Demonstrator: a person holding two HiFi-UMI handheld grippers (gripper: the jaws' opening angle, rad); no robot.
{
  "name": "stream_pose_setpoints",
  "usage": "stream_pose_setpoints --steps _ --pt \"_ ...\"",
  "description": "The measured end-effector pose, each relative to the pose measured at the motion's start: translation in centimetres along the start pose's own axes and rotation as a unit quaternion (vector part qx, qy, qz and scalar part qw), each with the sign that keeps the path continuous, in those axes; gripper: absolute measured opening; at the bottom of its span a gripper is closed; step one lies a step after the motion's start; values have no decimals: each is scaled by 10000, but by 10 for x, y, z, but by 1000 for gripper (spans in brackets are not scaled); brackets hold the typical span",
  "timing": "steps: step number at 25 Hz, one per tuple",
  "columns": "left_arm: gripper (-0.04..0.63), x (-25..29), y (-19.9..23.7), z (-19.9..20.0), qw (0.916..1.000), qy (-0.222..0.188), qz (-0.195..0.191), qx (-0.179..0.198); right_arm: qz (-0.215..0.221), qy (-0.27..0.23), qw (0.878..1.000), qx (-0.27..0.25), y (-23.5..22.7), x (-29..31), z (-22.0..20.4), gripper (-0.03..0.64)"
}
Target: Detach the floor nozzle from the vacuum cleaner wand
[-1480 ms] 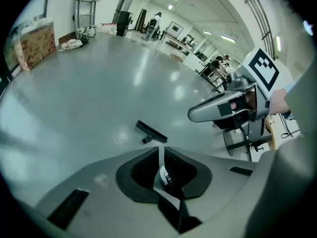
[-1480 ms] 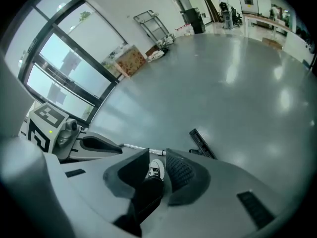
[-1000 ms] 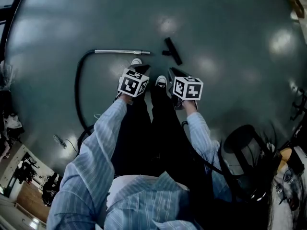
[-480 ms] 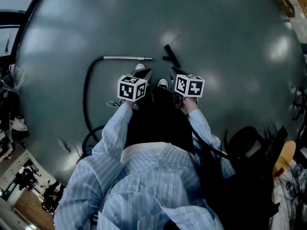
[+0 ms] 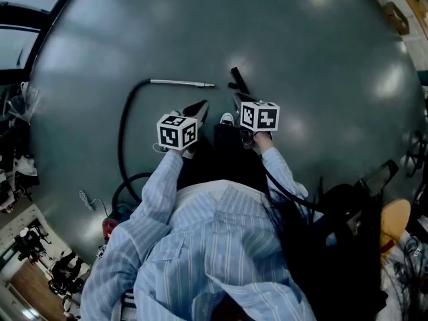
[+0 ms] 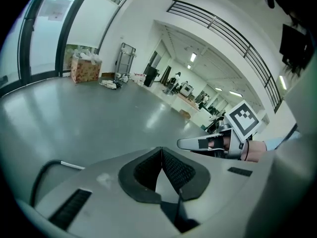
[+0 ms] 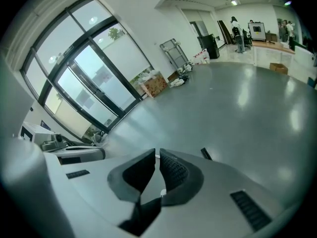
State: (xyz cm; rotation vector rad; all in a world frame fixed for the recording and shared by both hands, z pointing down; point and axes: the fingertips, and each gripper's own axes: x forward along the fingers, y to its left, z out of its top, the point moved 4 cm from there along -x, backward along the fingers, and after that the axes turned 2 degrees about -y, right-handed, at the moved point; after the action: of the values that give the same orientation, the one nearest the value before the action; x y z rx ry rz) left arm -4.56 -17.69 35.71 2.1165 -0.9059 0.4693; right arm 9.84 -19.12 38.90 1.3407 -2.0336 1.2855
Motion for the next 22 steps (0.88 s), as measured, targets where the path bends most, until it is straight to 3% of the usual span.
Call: stream_pose_setpoints --steps 8,12,17,22 --pt "8 -44 -8 -13 9997 -228 -35 31 123 80 9995 -287 39 -9 -19 34" --pt "8 -71 -3 -21 9993 -263 -26 283 167 -10 9992 -370 69 -8 -28 34" --pt "8 -124 -14 -72 9975 -328 -22 629 145 -229 9989 -382 106 -33 -81 34" --pt "8 -197 -4 -131 9973 -518 3 521 75 -399 9986 -340 157 -56 -148 34"
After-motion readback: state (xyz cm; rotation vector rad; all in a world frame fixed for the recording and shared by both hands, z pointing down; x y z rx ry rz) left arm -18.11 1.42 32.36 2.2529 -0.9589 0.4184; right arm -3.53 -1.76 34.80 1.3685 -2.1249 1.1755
